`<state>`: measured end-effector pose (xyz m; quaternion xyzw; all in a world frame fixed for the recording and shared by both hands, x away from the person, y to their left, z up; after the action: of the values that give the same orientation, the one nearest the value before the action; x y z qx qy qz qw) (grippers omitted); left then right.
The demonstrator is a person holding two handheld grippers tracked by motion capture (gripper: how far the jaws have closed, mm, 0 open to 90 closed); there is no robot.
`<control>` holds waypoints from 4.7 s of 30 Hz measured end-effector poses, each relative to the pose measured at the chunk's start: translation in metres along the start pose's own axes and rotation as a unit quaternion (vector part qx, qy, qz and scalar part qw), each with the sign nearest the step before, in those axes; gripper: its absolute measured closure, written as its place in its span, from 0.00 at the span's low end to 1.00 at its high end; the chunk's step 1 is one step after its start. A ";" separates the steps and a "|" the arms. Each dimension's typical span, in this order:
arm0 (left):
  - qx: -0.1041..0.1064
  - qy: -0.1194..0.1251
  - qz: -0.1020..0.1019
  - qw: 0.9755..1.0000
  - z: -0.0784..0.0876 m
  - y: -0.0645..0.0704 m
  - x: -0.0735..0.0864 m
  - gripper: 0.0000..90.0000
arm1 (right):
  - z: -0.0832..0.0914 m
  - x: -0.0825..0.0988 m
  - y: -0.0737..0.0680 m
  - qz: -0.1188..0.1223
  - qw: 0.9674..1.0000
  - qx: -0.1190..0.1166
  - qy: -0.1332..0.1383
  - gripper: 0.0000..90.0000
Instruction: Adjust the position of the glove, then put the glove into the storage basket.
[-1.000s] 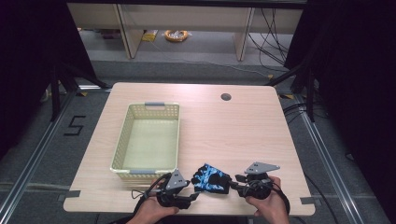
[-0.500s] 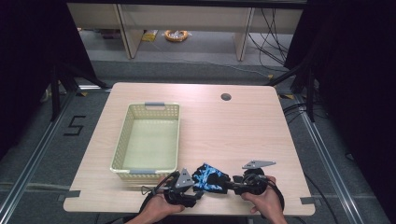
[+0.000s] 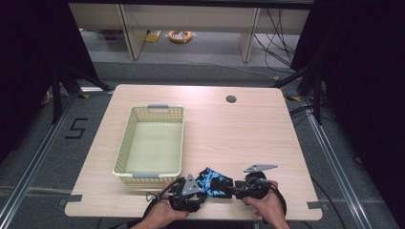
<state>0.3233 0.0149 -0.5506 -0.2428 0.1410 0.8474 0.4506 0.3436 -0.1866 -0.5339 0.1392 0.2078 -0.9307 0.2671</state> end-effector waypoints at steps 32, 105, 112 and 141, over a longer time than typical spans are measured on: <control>-0.005 0.001 -0.005 1.000 0.009 -0.002 0.009 0.91 | -0.006 -0.004 -0.010 0.006 0.994 -0.092 0.060 0.95; -0.100 0.049 0.096 0.989 0.160 -0.120 0.058 0.90 | 0.000 -0.173 -0.138 0.113 0.980 -0.141 0.079 0.96; -0.101 0.038 0.098 0.989 0.155 -0.132 0.071 0.90 | -0.021 -0.181 -0.143 0.101 0.982 -0.143 0.070 0.96; -0.044 0.027 0.156 0.986 0.158 -0.156 0.091 0.66 | -0.061 -0.195 -0.141 0.048 0.985 -0.163 0.029 0.96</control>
<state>0.3652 0.2368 -0.4695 -0.2604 0.1524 0.9057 0.2976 0.4340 0.0357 -0.4715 0.1302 0.3576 -0.8660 0.3244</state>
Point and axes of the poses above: each handheld gripper's, and its own axes: z roughly backward along the jaws, x roughly out of its underside, y roughly to its right, the point moved 5 cm from there along -z, roughly forward along the jaws, and after that the axes turned 15 degrees about -y, right-handed, at the moved point
